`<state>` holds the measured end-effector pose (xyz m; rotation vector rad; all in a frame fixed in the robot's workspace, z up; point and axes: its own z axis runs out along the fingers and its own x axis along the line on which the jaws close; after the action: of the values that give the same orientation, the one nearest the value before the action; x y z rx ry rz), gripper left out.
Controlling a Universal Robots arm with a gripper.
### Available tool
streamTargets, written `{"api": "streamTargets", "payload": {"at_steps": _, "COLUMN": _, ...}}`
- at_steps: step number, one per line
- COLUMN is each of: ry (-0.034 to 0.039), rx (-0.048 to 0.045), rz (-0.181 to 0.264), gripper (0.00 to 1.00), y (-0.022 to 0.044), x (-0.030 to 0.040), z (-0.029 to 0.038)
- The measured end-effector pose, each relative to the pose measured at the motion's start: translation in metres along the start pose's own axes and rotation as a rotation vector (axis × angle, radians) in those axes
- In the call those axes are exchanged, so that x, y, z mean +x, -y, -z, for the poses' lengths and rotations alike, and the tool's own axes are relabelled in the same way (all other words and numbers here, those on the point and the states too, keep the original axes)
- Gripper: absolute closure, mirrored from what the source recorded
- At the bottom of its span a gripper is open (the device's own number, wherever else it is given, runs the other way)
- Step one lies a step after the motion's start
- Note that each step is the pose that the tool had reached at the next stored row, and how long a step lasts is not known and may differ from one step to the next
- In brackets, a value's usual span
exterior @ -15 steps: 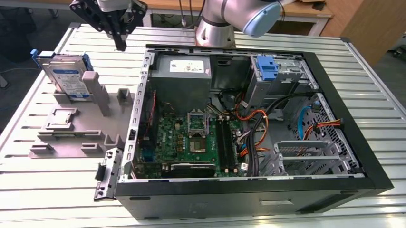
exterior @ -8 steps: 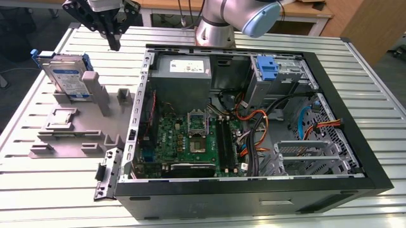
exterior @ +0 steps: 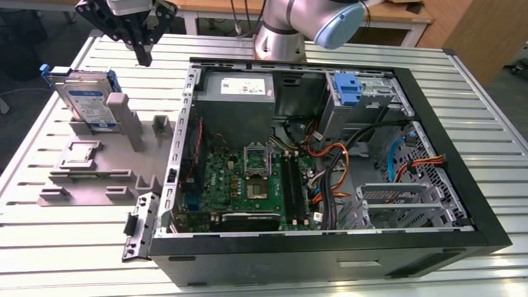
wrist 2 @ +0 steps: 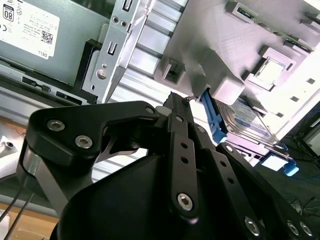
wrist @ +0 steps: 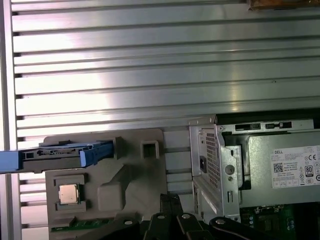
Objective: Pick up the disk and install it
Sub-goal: 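Reach for the disk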
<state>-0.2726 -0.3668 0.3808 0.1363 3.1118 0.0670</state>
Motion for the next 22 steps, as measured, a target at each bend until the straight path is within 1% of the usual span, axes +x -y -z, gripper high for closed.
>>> {"api": "streamTargets", "payload": {"at_steps": 17, "ry": -0.0008, "rx": 0.0001, "rz": 0.000, "gripper": 0.90, "y": 0.0011, "x": 0.0153, "z": -0.0010}}
{"api": "streamTargets", "payload": {"at_steps": 22, "ry": -0.0010, "rx": 0.0001, "rz": 0.000, "gripper": 0.90, "y": 0.0012, "x": 0.0165, "z": -0.0011}}
